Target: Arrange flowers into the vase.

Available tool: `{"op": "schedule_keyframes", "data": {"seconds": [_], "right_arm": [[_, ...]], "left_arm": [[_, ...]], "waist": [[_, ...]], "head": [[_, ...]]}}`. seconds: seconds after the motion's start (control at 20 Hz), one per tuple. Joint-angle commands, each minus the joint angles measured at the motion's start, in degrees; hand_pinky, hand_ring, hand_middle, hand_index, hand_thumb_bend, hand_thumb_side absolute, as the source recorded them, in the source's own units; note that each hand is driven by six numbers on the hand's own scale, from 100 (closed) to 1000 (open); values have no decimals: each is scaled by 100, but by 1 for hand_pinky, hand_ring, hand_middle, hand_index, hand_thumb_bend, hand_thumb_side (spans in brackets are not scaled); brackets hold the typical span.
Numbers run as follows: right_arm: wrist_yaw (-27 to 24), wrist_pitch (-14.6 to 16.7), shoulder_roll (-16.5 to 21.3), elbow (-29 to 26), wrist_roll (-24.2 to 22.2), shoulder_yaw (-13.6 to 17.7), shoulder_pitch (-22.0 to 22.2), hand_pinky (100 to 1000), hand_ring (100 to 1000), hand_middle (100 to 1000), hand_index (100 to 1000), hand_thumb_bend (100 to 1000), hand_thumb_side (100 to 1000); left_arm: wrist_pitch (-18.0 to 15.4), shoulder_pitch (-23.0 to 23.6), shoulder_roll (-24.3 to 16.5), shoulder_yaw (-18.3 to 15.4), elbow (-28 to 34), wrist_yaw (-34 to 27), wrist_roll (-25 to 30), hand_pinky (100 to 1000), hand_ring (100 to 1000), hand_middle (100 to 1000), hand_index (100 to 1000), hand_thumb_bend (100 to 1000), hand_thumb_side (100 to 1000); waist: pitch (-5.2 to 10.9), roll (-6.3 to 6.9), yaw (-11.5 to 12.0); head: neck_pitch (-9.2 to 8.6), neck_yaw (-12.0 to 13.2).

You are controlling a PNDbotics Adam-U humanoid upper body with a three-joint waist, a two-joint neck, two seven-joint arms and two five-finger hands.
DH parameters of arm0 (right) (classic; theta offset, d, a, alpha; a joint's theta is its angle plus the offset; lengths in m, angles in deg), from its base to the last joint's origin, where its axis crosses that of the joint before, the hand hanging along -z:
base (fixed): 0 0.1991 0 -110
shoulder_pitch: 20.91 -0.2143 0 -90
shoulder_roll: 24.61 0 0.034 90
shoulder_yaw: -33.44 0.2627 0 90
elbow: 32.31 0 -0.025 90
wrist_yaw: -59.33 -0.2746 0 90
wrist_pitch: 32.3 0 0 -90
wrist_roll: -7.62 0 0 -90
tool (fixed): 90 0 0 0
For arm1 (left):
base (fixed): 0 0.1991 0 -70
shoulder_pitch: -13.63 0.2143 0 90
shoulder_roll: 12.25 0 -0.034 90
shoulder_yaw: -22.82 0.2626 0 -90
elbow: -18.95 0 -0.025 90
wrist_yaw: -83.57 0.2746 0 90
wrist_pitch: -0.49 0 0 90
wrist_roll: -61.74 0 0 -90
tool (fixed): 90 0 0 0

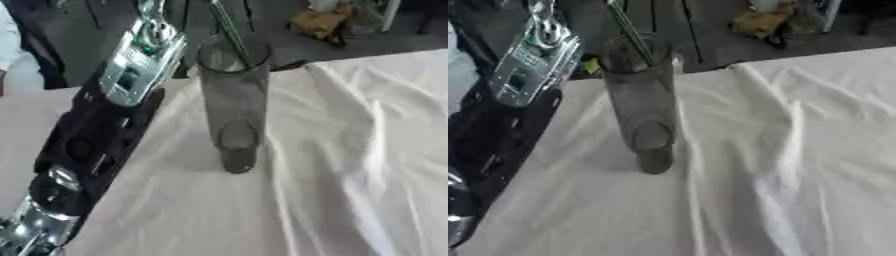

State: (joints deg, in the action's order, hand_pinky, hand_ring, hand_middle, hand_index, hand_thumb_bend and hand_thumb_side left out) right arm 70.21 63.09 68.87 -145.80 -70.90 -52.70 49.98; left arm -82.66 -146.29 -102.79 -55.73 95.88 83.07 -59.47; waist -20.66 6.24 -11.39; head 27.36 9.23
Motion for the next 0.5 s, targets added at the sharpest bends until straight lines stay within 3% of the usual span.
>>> {"op": "schedule_keyframes", "data": {"seconds": [0.05, 0.2, 0.5], "right_arm": [[-2, -1, 60, -110, 9, 61, -20, 668, 559, 537, 772, 100, 1000], [2, -5, 59, -110, 16, 70, -11, 668, 559, 537, 772, 100, 1000], [10, -28, 50, -110, 29, 90, 17, 668, 559, 536, 772, 100, 1000]], "left_arm": [[124, -66, -130, -45, 10, 334, 26, 100, 221, 282, 458, 100, 1000], [229, -39, -191, -19, -14, 666, 85, 106, 263, 327, 503, 100, 994], [536, 51, -349, 46, -92, 1526, 534, 213, 405, 453, 561, 100, 1000]], "waist": [[50, 19, 7], [54, 17, 18], [63, -2, 48]], "head": [[-57, -17], [-54, -29], [-49, -65]]}}
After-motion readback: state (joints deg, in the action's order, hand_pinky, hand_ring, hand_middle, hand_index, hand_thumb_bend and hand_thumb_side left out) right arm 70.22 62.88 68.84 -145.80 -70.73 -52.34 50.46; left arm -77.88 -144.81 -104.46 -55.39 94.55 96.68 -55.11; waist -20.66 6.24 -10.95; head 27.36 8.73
